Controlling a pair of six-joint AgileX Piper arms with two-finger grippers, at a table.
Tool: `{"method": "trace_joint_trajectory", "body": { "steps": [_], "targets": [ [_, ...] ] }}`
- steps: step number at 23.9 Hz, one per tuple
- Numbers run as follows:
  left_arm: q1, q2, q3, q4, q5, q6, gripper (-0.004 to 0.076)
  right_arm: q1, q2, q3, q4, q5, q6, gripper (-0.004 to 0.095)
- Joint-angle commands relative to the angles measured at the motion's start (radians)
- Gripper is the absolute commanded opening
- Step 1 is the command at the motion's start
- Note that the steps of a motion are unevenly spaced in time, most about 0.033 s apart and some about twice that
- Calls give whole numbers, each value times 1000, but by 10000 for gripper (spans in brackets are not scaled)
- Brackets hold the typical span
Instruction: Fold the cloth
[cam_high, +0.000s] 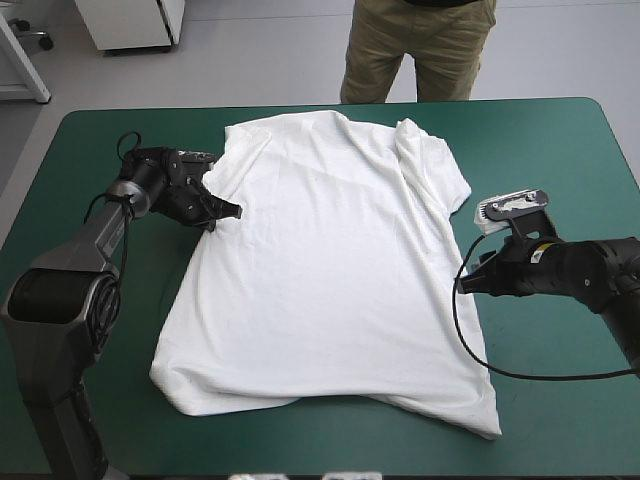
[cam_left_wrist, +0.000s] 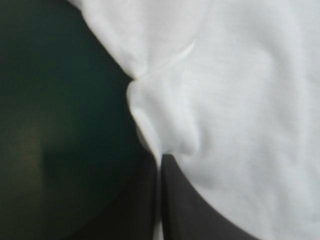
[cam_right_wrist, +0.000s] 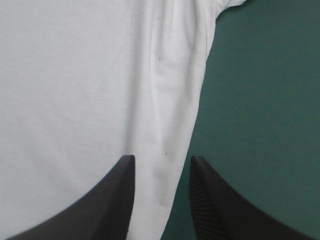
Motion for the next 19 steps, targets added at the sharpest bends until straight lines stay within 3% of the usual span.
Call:
{"method": "trace_joint_trajectory", "body": {
  "steps": [1,3,9,19],
  "targets": [
    [-15,-19,-10,-52,16,-2,-9,-6,27,-62,-15,-50,-10,488],
    [-18,-19,-10,-52,20,13,-9,-6,122,-111,-11,-25,-6,568],
    [-20,-19,-10,-54,30,39,-9,-6,399,-275,-18,-72,7,503],
    [-20,-19,-10,-52,18,46,-9,-6,617,-342,-67,-87,34,472]
  ]
}}
